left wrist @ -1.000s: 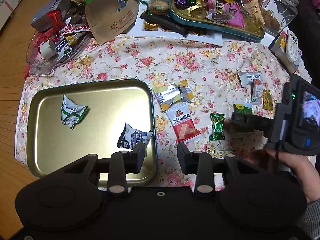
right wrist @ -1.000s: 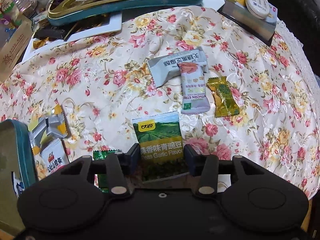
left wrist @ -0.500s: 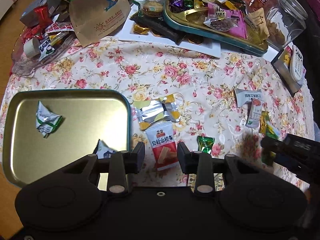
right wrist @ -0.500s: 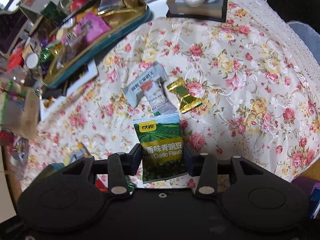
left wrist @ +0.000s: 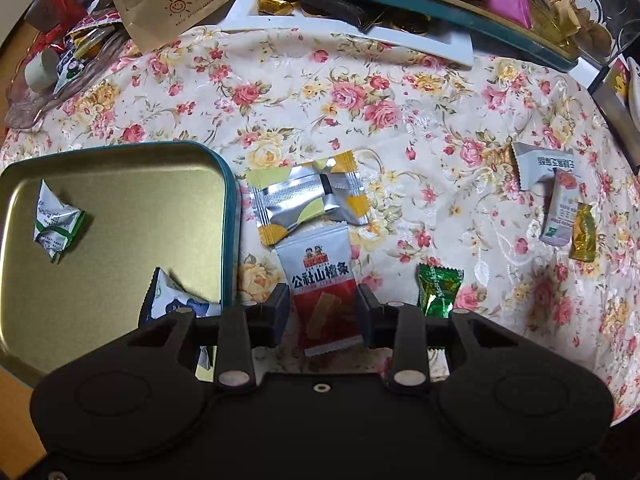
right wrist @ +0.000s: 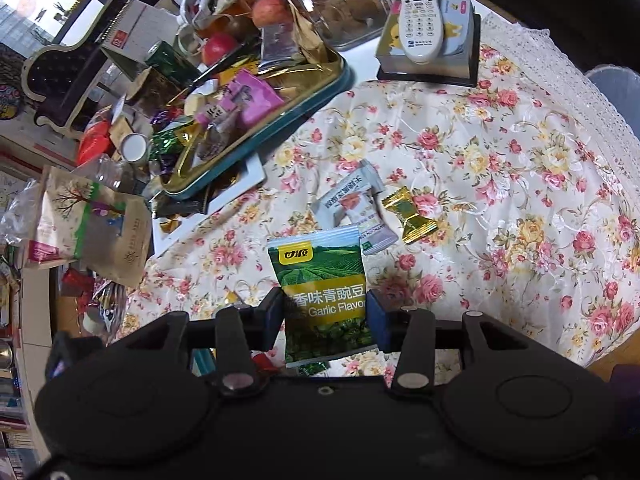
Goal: Organize snacks
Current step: 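Lift the green pea bag with the right tool while the left tool grasps the red packet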
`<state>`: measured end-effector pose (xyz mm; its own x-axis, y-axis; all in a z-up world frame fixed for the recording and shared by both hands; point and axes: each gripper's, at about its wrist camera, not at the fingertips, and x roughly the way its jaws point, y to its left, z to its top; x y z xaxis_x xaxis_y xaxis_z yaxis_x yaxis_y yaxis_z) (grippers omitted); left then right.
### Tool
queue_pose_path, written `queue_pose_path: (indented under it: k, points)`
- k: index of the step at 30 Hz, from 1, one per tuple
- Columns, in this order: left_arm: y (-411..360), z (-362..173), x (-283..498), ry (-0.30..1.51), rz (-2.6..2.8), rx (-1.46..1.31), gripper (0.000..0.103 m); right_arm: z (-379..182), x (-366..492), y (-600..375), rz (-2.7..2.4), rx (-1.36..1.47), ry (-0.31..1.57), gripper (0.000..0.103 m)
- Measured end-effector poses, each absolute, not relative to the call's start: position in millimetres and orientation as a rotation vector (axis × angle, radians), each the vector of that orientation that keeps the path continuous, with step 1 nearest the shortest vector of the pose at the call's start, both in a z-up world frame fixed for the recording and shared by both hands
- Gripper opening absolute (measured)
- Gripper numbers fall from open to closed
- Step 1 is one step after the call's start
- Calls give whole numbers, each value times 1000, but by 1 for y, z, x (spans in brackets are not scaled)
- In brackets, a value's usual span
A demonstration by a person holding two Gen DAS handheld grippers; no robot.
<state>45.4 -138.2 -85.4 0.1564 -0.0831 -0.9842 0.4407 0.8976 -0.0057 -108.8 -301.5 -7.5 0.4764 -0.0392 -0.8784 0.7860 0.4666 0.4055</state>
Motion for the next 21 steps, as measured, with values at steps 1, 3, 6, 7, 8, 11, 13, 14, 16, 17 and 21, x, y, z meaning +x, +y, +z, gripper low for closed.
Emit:
queue_pose_path:
  k: [1, 3, 6, 7, 8, 11, 13, 14, 16, 17, 21]
  points:
    - [-139, -85, 47, 1362, -378, 309, 45, -6, -110, -300, -608, 952, 936, 47]
    - [-142, -86, 49, 1359, -376, 308, 45, -3, -110, -299, -602, 949, 929, 47]
    - [-144, -91, 51, 1364, -361, 314, 45, -3, -112, -300, -601, 953, 924, 47]
    - [-144, -94, 51, 1366, -356, 315, 45, -3, -113, -300, -603, 956, 924, 47]
    - [-144, -97, 52, 1370, -351, 319, 46, -3, -114, -301, -604, 959, 923, 47]
    - [-144, -104, 54, 1385, -345, 309, 49, -2, -115, -302, -611, 967, 917, 47]
    - [-145, -105, 56, 1389, -335, 304, 50, 0, -115, -302, -613, 969, 911, 47]
    - [-146, -106, 56, 1385, -333, 309, 50, 1, -115, -302, -612, 968, 908, 47]
    - [-148, -107, 54, 1377, -331, 321, 50, 3, -114, -300, -609, 966, 902, 47]
    - [-149, -107, 53, 1374, -329, 327, 49, 5, -113, -299, -606, 964, 900, 47]
    - [-158, -110, 47, 1362, -332, 362, 49, 8, -112, -296, -591, 961, 896, 47]
